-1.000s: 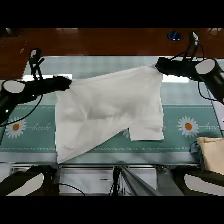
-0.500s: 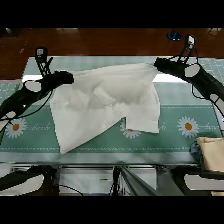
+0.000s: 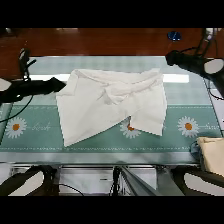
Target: Fold the shirts.
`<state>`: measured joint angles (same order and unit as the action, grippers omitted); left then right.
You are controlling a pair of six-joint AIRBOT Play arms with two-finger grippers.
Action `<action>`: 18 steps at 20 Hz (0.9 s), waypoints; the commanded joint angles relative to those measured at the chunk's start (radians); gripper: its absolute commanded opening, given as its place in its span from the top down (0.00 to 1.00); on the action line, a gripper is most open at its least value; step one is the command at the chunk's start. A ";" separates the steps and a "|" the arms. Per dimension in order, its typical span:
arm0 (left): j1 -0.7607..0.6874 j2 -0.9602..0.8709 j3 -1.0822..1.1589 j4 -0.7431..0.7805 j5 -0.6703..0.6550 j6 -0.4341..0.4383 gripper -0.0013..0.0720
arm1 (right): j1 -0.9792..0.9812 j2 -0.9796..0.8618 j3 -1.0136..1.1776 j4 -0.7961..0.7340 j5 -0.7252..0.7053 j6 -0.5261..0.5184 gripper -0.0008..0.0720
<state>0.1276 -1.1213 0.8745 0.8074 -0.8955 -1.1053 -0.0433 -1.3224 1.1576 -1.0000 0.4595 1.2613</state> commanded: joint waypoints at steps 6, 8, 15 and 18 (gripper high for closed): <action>0.242 0.159 -0.276 0.203 -0.523 -0.207 0.12 | -0.212 0.089 0.000 -0.209 0.305 -0.032 0.30; 0.283 0.153 -0.318 0.205 -0.531 -0.167 0.05 | -0.228 0.089 0.000 -0.202 0.325 -0.031 0.30; 0.425 0.013 -0.366 0.212 -0.616 -0.092 0.06 | -0.227 0.089 0.000 -0.196 0.401 -0.029 0.30; 0.402 -0.035 -0.366 0.233 -0.564 -0.111 0.06 | -0.227 0.089 0.000 -0.196 0.420 -0.029 0.30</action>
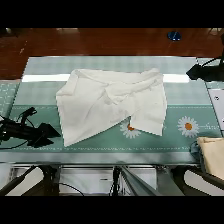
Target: Fold the shirts.
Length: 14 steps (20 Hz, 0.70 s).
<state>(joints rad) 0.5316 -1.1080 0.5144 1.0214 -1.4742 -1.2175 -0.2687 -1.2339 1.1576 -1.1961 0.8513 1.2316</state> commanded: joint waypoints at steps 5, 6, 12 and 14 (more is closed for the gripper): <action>-0.108 -0.158 -0.006 0.029 0.089 -0.018 0.06 | -0.002 0.000 0.000 -0.018 0.043 0.002 0.30; -0.142 -0.177 -0.006 0.011 0.115 -0.018 0.06 | -0.002 0.001 0.000 -0.018 0.045 0.002 0.30; -0.334 -0.266 -0.005 -0.117 0.309 -0.102 0.35 | -0.002 0.001 0.000 -0.018 0.083 0.002 0.30; -0.343 -0.275 -0.005 -0.116 0.334 -0.096 0.85 | -0.002 0.001 0.000 -0.019 0.098 0.002 0.31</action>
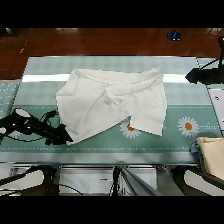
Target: Fold the shirts.
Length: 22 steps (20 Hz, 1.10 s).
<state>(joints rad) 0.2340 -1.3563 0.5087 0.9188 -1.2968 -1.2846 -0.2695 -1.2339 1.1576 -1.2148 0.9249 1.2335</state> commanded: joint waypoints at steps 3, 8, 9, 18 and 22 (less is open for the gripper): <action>-0.039 -0.026 0.001 -0.010 0.105 0.023 0.94 | -0.010 0.000 0.000 -0.001 0.055 0.021 0.22; -0.035 0.004 0.003 -0.011 0.066 0.064 0.94 | -0.223 -0.099 0.000 0.216 0.211 -0.021 0.24; -0.035 0.012 0.003 -0.013 0.066 0.073 0.94 | -0.259 -0.134 0.000 0.288 0.263 -0.051 0.24; -0.035 0.025 0.003 -0.014 0.066 0.088 0.94 | -0.192 -0.407 0.000 0.357 0.419 -0.090 0.22; -0.035 0.025 0.003 -0.014 0.066 0.088 0.94 | -0.107 -0.471 0.000 0.341 0.391 -0.070 0.23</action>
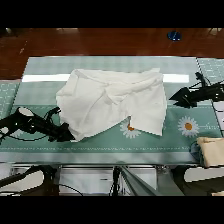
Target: Fold the shirts.
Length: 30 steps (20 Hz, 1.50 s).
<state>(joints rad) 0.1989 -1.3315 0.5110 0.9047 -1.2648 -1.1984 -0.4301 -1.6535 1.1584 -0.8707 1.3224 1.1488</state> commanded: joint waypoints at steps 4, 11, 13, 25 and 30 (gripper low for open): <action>0.000 0.011 0.004 -0.001 0.029 0.013 0.94 | 0.159 -0.104 0.000 0.000 -0.119 0.117 0.33; 0.002 0.169 0.238 -0.008 -0.055 0.027 0.94 | 0.162 0.097 0.003 0.363 -0.120 -0.087 0.96; 0.018 0.318 0.411 -0.038 -0.047 0.027 0.94 | 0.123 0.262 0.037 0.464 -0.076 -0.101 0.96; 0.077 0.914 1.262 0.116 0.189 -0.198 0.94 | 0.107 1.099 0.686 -0.177 -0.298 0.370 0.96; 0.077 0.946 1.446 0.280 -0.204 -0.326 0.94 | 0.109 1.113 0.895 -0.344 0.109 0.508 0.96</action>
<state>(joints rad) 0.2752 -0.4118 1.8519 1.0779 -1.2446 -1.4345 -0.3218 -0.5671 1.9415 -1.0718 1.2171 1.5501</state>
